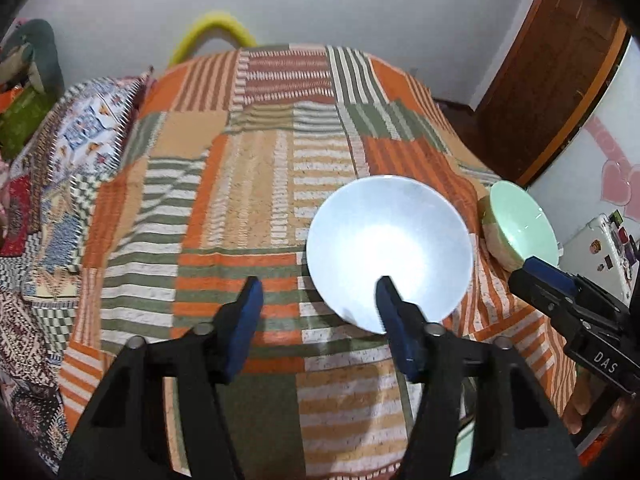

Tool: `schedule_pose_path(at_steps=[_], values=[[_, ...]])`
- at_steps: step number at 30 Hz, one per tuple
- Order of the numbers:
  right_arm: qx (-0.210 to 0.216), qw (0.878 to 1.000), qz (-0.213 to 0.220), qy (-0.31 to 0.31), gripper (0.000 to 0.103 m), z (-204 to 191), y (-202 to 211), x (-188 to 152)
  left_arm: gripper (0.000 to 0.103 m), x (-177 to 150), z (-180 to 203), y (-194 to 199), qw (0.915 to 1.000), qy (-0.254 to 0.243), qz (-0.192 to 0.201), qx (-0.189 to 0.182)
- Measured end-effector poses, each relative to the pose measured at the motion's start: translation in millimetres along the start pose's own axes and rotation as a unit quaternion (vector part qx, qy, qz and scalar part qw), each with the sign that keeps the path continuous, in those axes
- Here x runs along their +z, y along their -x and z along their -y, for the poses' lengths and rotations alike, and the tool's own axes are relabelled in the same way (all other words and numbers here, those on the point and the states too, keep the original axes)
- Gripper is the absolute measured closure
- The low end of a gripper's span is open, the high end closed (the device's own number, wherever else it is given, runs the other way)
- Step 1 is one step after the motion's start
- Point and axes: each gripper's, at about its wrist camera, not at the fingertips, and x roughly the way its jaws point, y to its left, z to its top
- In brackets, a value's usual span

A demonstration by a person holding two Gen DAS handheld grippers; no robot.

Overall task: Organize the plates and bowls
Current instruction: 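Move both grippers toward the white spotted bowl, then close both grippers on the white bowl rim and lift it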

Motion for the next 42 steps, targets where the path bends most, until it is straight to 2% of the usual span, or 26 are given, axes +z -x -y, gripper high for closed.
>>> schedule_pose_path(at_steps=[6, 8, 10, 14, 16, 19, 23, 31, 42], values=[[0.003, 1.0, -0.025, 0.008, 0.057, -0.7, -24.1, 7.4, 0.061, 9.3, -2.8, -37.3, 0.9995, 0.002, -0.032, -0.005], [0.0, 0.999, -0.032, 0.016, 0.062, -2.2, -30.8, 8.7, 0.067, 12.0, -5.8, -46.9, 0.9991, 0.008, -0.042, -0.009], [-0.002, 0.999, -0.043, 0.021, 0.073, -2.4, -37.9, 9.0, 0.069, 13.6, -8.4, -54.0, 0.9988, 0.013, -0.047, -0.006], [0.0, 0.998, -0.054, 0.013, 0.075, 0.7, -48.6, 9.5, 0.073, 14.1, -13.2, -67.9, 0.9983, 0.02, -0.054, -0.009], [0.001, 0.998, -0.059, 0.011, 0.081, 3.0, -54.5, 10.2, 0.076, 13.7, -13.8, -74.9, 0.998, 0.018, -0.06, -0.009], [0.007, 0.998, -0.063, 0.007, 0.081, 2.8, -59.3, 9.9, 0.078, 12.4, -13.5, -82.1, 0.998, 0.016, -0.061, -0.011], [0.001, 0.998, -0.066, 0.019, 0.083, -0.3, -63.5, 10.1, 0.09, 12.9, -9.7, -89.0, 0.9973, 0.012, -0.068, -0.026], [-0.008, 0.997, -0.069, 0.022, 0.083, -4.0, -60.9, 9.8, 0.091, 12.3, -8.1, -83.4, 0.9972, 0.015, -0.069, -0.025], [0.001, 0.998, -0.059, 0.021, 0.083, -13.2, -31.2, 0.4, 0.091, -5.5, 7.3, -34.8, 0.999, -0.009, -0.042, -0.012]])
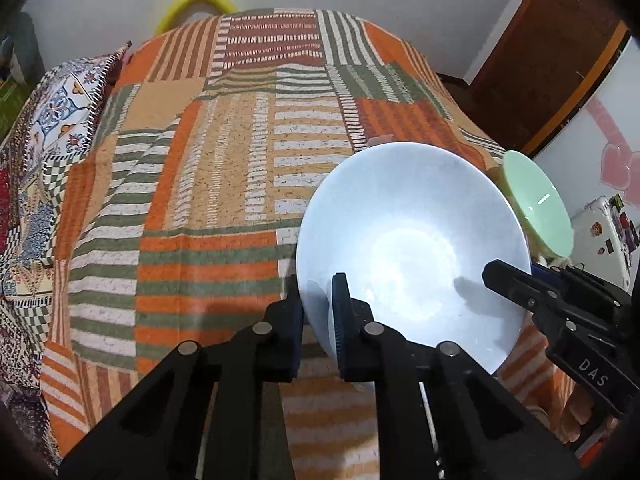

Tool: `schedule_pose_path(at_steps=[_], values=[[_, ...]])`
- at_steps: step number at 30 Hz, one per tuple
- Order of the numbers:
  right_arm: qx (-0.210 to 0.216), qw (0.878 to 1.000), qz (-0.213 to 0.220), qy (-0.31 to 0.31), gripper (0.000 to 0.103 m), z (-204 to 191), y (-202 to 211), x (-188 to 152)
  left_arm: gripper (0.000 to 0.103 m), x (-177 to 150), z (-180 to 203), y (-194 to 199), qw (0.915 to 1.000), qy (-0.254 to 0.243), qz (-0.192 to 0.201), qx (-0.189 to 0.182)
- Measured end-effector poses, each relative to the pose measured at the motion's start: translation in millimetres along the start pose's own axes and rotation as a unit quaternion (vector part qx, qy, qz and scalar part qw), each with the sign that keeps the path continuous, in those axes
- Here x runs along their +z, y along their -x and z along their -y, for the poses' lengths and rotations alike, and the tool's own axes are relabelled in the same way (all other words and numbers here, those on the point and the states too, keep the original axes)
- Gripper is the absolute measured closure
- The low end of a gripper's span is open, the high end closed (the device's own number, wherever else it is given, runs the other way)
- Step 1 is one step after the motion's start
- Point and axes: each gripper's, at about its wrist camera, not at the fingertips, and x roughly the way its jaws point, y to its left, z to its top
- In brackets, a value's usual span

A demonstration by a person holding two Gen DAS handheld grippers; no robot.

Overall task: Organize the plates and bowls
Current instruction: 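Close both grippers on the white bowl rim and lift it, then carry the white bowl over the pink bowl with both grippers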

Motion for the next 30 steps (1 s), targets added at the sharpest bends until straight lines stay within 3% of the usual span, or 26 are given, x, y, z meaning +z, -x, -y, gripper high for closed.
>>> schedule_pose_path(at_steps=[15, 30], values=[[0.012, 0.999, 0.038, 0.008, 0.083, -20.1, 56.4, -23.7, 0.091, -42.3, 30.8, 85.6, 0.9977, -0.031, 0.057, 0.019], [0.028, 0.997, 0.066, 0.029, 0.083, -44.1, 92.3, -52.4, 0.091, -96.5, 36.7, 154.6, 0.9948, -0.021, 0.097, 0.022]])
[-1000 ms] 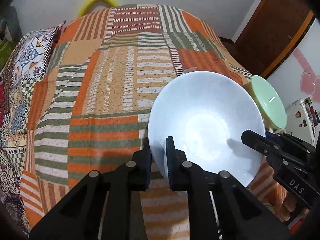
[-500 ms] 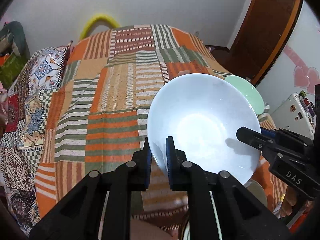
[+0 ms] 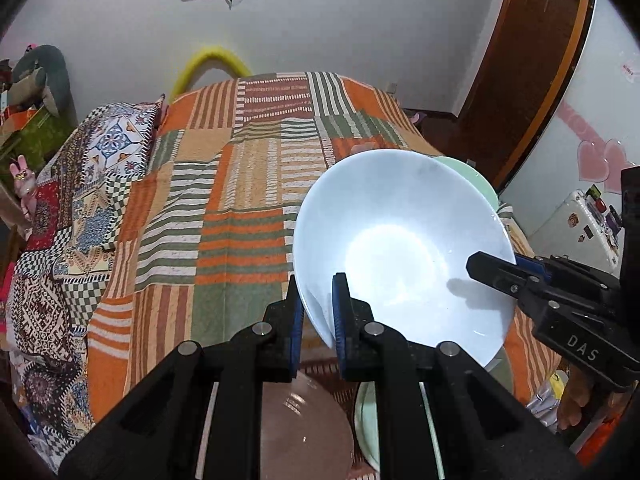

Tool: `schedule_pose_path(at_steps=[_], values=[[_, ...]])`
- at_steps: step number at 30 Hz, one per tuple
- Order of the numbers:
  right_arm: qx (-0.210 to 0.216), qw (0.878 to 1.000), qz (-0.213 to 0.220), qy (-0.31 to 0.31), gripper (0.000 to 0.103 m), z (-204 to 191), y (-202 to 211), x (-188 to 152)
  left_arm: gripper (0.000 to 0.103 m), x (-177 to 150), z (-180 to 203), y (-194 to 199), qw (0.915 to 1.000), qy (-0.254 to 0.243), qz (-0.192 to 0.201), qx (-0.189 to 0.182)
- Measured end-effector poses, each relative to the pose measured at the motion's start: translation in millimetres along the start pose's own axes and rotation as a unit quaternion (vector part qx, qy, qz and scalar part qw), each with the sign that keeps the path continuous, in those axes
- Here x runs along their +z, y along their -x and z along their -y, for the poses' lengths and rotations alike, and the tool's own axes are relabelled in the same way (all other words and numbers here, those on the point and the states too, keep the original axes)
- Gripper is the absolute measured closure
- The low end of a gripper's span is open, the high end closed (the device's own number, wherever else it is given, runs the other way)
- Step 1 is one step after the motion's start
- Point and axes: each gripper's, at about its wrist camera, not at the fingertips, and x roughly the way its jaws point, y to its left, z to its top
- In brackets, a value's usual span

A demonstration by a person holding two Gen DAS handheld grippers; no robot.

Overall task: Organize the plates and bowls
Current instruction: 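Carry the white bowl over the pink bowl with both grippers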

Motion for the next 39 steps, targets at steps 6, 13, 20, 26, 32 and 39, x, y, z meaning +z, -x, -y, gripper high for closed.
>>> schedule_pose_path(at_steps=[6, 13, 20, 26, 32, 39], values=[[0.012, 1.0, 0.001, 0.006, 0.083, -13.0, 5.9, -11.1, 0.091, -15.4, -5.5, 25.4, 0.9998, 0.004, 0.018, 0.01], [0.03, 0.999, 0.002, 0.017, 0.083, -35.2, 9.5, -21.1, 0.09, -34.3, -18.9, 48.7, 0.9993, 0.015, 0.027, 0.02], [0.048, 0.998, -0.002, 0.035, 0.083, -59.7, 9.5, -29.8, 0.09, -53.4, -36.0, 68.4, 0.9983, 0.013, 0.041, 0.039], [0.06, 0.997, -0.016, 0.05, 0.083, -77.8, 2.5, -38.8, 0.09, -68.2, -52.8, 74.6, 0.9978, 0.026, 0.038, 0.048], [0.068, 0.996, -0.038, 0.049, 0.083, -86.7, -11.0, -50.5, 0.09, -83.1, -65.4, 72.3, 0.9974, 0.038, 0.032, 0.053], [0.07, 0.994, -0.065, 0.043, 0.083, -90.9, -25.5, -62.0, 0.09, -100.8, -77.5, 56.6, 0.9971, 0.056, 0.008, 0.051]])
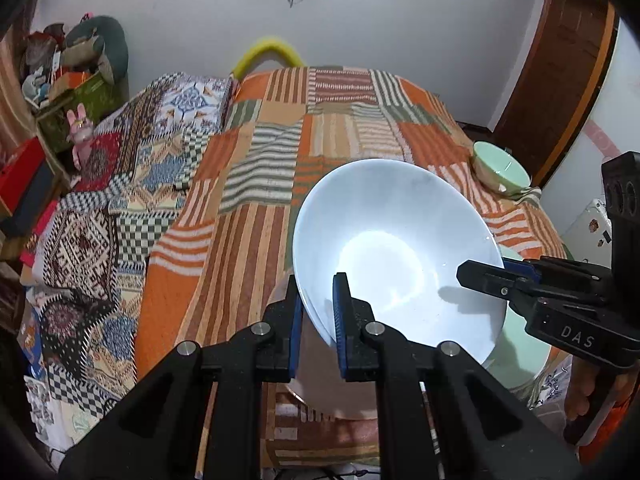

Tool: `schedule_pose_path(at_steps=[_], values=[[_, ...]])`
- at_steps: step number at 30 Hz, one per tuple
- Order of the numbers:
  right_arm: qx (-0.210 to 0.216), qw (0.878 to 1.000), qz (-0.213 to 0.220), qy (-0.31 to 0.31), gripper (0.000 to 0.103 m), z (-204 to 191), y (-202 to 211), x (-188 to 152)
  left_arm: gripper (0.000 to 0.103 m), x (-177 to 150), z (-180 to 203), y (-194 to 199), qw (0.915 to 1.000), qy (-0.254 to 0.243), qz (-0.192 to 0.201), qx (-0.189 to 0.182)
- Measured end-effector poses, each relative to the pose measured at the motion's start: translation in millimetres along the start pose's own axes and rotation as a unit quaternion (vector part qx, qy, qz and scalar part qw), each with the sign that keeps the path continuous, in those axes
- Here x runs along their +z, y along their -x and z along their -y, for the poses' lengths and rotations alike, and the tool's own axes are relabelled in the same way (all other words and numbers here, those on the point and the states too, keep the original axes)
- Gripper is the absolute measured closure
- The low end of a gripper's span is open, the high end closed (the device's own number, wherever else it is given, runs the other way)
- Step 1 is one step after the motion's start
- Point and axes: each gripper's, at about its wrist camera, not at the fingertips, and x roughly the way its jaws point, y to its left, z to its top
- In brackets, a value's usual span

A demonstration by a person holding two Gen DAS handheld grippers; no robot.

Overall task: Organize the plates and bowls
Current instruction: 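Carry the white bowl over the pink bowl with both grippers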

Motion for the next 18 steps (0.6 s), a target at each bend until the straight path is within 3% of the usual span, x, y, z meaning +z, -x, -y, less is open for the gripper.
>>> schedule_pose_path(at_steps=[18], values=[[0.0, 0.999, -0.048, 0.004, 0.083, -8.2, -27.9, -16.2, 0.09, -26.7, -21.3, -28.1, 0.9982, 0.035, -0.049, -0.005]])
